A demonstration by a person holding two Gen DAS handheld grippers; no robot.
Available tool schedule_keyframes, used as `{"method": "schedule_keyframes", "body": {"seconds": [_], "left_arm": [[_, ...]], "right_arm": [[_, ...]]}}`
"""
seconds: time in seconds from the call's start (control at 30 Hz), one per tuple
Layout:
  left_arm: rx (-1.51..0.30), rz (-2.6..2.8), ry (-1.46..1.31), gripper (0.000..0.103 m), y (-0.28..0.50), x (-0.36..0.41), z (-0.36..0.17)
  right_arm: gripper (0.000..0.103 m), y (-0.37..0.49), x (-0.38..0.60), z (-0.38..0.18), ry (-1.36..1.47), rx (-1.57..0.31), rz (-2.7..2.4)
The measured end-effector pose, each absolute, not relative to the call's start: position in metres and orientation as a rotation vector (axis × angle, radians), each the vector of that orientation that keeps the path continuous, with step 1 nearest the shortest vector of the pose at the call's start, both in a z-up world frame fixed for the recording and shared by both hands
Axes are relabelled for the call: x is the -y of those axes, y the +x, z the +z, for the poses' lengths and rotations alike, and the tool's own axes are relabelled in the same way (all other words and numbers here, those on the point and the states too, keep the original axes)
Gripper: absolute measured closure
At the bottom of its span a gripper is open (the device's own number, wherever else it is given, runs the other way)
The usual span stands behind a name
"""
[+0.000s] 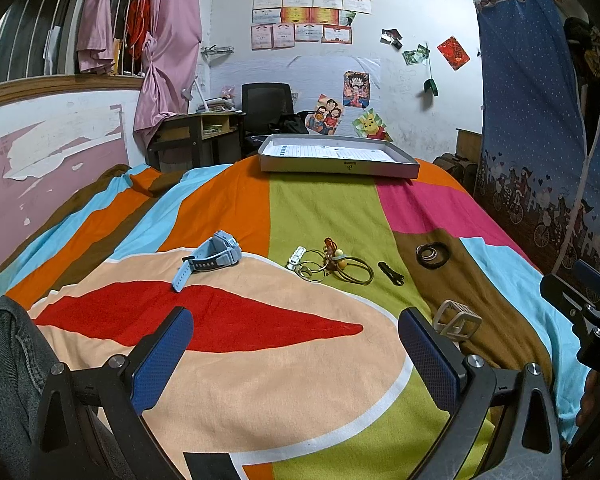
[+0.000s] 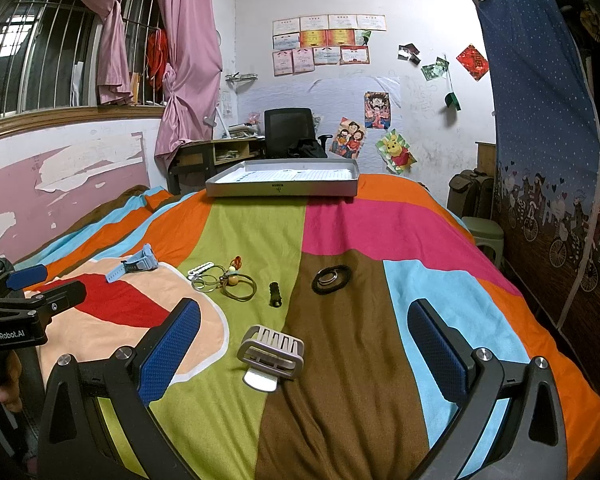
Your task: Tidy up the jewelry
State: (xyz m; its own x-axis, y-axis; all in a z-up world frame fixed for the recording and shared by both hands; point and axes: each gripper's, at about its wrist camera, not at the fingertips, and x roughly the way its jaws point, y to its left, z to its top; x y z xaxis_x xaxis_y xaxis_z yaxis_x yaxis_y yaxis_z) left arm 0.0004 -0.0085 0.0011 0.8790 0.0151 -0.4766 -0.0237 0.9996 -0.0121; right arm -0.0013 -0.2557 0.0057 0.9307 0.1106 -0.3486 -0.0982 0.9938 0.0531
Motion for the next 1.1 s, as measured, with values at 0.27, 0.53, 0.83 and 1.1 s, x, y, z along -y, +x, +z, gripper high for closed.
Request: {"method": "schedule_keyframes", "body": {"seconds": [0.27, 0.53, 0.83, 1.1], "left_arm": [[-0.496, 0.02, -0.015, 0.0, 0.0, 0.008, 0.001], [-0.497, 0.021, -0.014, 0.0, 0.0, 0.008, 0.0], [-0.5, 0.026, -0.019, 0.0, 0.001, 0.01, 0.001], [-0.514, 0.061, -0.055, 0.0, 0.005, 0.005, 0.001]], "right_arm": [[0.001, -0.001, 0.256, 0.005, 0.035, -0.36, 0.107], [0.001, -0.001, 0.256, 0.005, 0.035, -0.359, 0.106], [0.001, 0.001, 0.252, 0.003, 0.038, -0.367, 0.124], [0.001, 0.021, 0.24, -0.003, 0.07, -0.405, 0.186]]}}
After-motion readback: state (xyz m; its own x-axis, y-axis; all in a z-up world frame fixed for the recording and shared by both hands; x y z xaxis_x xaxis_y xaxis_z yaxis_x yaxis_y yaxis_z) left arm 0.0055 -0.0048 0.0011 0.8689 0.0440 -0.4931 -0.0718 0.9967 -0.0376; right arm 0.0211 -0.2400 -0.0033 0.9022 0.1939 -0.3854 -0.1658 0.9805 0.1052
